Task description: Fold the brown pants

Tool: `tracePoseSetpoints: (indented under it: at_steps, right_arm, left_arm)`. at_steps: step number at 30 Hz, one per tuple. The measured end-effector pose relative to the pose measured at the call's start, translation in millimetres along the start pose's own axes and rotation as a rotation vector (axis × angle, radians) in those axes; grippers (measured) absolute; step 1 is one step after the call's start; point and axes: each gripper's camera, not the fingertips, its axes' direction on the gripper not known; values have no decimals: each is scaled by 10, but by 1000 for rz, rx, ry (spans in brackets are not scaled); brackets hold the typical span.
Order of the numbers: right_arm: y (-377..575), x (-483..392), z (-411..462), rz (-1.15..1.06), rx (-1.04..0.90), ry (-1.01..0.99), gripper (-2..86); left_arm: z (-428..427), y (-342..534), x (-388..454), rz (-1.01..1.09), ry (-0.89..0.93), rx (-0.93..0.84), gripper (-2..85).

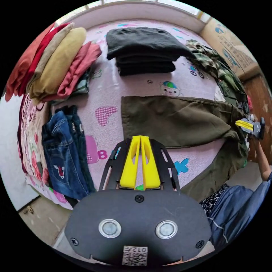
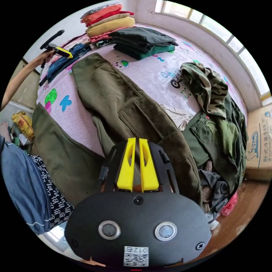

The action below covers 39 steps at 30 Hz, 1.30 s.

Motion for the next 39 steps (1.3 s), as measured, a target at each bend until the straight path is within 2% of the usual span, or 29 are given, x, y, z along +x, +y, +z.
tracePoseSetpoints:
  at_steps: [2,4,6,8,9,15,17,19,21,23,28,30,36,39]
  right_arm:
    - [-24,236,133,55,-4,30,8]
    - [-35,636,396,132,-73,-19,3]
    - [-4,908,523,167,-97,-64,1]
    - [-4,1096,608,166,-116,8,0]
    - [-17,1198,659,158,-121,82,-1]
    - [219,1546,489,260,-66,-37,-1]
    - [433,1417,143,238,3,-58,-1]
    - [763,1072,-255,185,79,-169,-1]
    - [951,777,-343,153,83,-223,-1]
    - [1038,543,-266,128,53,-208,-1]
    - [1158,293,476,183,-218,-317,0]
    - [1269,252,409,203,-188,-356,0]
    - [1389,169,198,171,-193,-372,-1]
    - [1548,74,-266,162,-66,-271,-1]
  left_arm:
    - [80,-129,359,109,-33,-10,-1]
    - [419,-258,578,175,-107,-127,-1]
    - [703,-261,528,156,-118,-214,-1]
    - [897,-187,410,124,-139,-280,-1]
    - [822,-137,310,85,-108,-221,-1]
    - [755,111,42,20,1,-225,-1]
    - [721,199,31,24,0,-225,-1]
    - [631,314,23,23,-64,-220,-1]
    - [596,390,0,24,-112,-222,-1]
    - [602,449,-35,19,-110,-242,-2]
    - [523,651,-133,23,-191,-268,-2]
    - [495,726,-208,36,-223,-287,-2]
    - [381,1061,-634,-4,-113,-330,-2]
    - [91,1473,-868,-85,-66,-204,-2]
